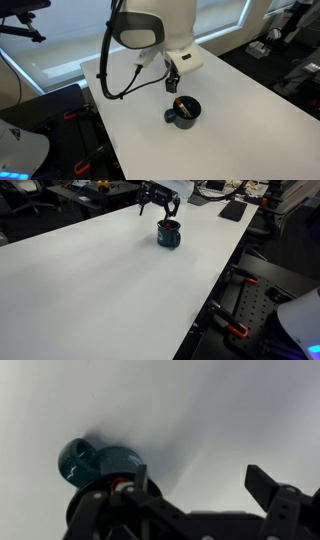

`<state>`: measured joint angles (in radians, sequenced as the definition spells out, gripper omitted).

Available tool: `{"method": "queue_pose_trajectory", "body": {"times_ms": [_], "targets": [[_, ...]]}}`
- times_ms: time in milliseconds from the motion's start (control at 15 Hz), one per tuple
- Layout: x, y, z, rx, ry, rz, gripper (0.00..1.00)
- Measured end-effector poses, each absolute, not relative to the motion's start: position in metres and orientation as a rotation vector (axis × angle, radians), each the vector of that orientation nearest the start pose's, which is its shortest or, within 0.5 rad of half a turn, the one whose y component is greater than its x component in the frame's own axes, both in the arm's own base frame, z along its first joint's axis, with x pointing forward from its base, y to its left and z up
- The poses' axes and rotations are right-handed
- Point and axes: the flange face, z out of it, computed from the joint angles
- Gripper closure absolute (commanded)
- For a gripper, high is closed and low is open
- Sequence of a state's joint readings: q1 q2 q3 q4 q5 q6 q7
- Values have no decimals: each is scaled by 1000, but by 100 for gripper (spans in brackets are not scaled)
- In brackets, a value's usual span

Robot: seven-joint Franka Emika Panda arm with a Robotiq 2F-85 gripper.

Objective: Put the marker on the table

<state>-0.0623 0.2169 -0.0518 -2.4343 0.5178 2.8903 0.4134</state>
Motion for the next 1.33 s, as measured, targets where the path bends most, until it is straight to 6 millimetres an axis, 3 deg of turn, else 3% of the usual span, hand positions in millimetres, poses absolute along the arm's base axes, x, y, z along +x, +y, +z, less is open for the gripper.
{"method": "queue_pose_trajectory", "body": {"times_ms": [1000,1133,1333], "targets": [[498,-88,234,-2555,1420,-294,0],[491,-88,227,-2558,1432,-297,0],[465,-81,212,-2589,1432,-390,0]]}}
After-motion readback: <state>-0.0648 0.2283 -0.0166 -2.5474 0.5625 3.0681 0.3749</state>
